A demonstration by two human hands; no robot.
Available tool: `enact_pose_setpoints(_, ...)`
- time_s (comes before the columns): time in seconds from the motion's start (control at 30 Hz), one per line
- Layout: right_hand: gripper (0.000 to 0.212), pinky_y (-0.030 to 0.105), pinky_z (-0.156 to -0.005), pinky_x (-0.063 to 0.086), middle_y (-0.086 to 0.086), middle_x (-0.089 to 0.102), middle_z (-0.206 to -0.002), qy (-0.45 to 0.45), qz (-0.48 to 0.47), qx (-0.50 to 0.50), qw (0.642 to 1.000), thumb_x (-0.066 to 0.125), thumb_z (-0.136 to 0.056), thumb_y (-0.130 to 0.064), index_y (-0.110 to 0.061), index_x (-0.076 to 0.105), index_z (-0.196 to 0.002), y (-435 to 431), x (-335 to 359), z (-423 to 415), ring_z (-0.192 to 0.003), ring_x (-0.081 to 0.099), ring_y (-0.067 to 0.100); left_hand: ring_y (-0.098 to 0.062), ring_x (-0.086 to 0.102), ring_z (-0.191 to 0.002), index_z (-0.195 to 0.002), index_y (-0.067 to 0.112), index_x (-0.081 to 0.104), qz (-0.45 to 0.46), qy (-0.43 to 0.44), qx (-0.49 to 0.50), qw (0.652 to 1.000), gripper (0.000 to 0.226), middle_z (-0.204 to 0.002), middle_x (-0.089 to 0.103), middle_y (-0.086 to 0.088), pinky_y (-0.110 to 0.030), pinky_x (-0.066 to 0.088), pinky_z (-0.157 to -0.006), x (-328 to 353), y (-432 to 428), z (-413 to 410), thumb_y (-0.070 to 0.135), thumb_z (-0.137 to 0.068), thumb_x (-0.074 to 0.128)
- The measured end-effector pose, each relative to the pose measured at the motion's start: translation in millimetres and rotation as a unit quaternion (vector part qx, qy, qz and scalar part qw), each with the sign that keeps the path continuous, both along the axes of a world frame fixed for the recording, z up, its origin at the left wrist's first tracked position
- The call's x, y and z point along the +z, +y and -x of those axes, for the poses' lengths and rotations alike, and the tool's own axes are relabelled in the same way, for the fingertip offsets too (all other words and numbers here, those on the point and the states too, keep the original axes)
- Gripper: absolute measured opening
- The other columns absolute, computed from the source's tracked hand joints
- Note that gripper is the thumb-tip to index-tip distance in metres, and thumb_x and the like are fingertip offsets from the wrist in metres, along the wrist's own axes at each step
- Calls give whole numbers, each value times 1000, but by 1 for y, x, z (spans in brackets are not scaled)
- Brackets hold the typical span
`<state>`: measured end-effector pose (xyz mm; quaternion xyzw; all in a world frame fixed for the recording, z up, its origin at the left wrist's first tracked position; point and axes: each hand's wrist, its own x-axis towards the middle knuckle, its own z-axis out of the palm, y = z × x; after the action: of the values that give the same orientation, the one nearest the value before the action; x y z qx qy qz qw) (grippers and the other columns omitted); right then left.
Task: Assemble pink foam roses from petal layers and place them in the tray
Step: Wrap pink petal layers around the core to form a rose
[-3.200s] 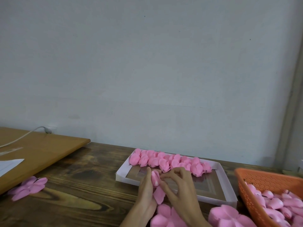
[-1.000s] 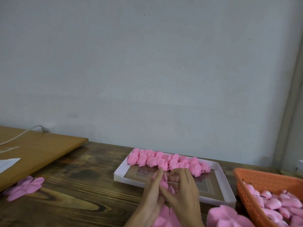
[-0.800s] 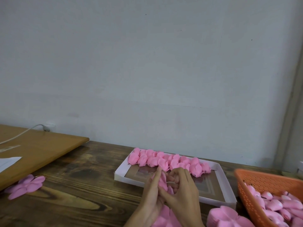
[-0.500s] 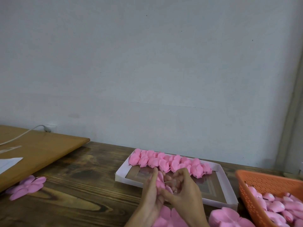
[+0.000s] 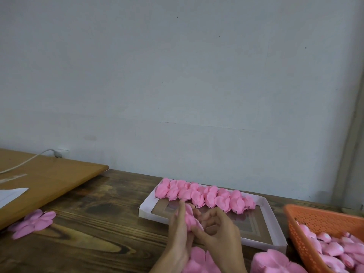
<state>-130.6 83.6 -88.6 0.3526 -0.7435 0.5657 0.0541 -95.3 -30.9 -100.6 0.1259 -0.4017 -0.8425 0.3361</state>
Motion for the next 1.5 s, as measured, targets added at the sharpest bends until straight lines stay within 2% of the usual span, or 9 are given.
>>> enact_pose_setpoints(0.3,23,32,-61,60,-14,73,-71,6,30,12,999,89,-73,-21,-30,69,-75,-3,-2,-4,-57,68,7,-21,50,-53,-71,13,56,40,-24,-25,999,54,-65,48,-6,-26,44,-52,1,4,-5,64,-84,70)
enact_pose_setpoints(0.4,20,42,-60,62,-7,73,-68,-11,35,27,999,85,-79,-14,-28,71,-78,-2,-1,-3,-59,70,11,-22,51,-55,-73,13,56,38,-2,-47,998,53,-69,50,-7,-27,47,-55,2,3,-7,63,-76,74)
enact_pose_setpoints(0.53,27,38,-59,62,-4,74,-65,16,36,36,999,81,-80,-6,-31,72,-77,-2,-3,-2,-58,71,11,-26,62,-66,-78,11,54,17,11,-69,997,51,-82,60,-9,-32,54,-58,3,4,-7,56,-85,77)
enact_pose_setpoints(0.73,37,24,-57,58,-13,78,-87,52,50,35,997,81,-77,4,-33,74,-76,-7,-5,-1,-64,71,8,-30,68,-65,-82,7,63,-21,25,-58,998,48,-87,68,-13,-40,58,-58,3,1,-4,55,-83,72)
enact_pose_setpoints(0.9,30,32,-59,62,-29,74,-110,60,53,44,996,80,-81,1,-26,73,-74,-6,-2,-3,-65,71,9,-35,72,-76,-90,15,77,23,17,-70,997,55,-96,74,-15,-40,58,-64,-1,1,-4,68,-79,77)
enact_pose_setpoints(1.1,29,38,-56,60,-10,71,-69,88,46,21,995,81,-85,-9,-36,72,-81,-6,-7,-1,-59,68,13,-37,77,-98,-92,12,79,68,-2,-59,996,65,-113,76,-23,-43,61,-69,2,1,-5,75,-78,73)
enact_pose_setpoints(1.23,33,24,-55,55,-21,69,-75,164,26,2,986,82,-80,-10,-39,69,-88,-7,-6,-4,-65,67,2,-38,75,-108,-117,-1,68,73,-30,-57,995,80,-120,73,-28,-39,62,-69,4,1,-10,71,-83,63)
enact_pose_setpoints(1.37,36,4,-54,42,-27,67,-73,153,22,-26,988,84,-79,-10,-40,67,-88,-8,-6,-6,-62,65,-5,-33,76,-93,-101,10,76,94,-19,-91,991,72,-119,74,-26,-37,60,-67,4,2,-11,76,-79,60)
enact_pose_setpoints(1.5,29,10,-58,48,-22,70,-73,126,38,-50,990,87,-81,-19,-44,72,-85,-7,-3,-7,-66,67,-3,-39,75,-101,-102,9,79,96,-12,-107,990,64,-119,73,-27,-41,61,-73,3,0,-10,67,-75,81)
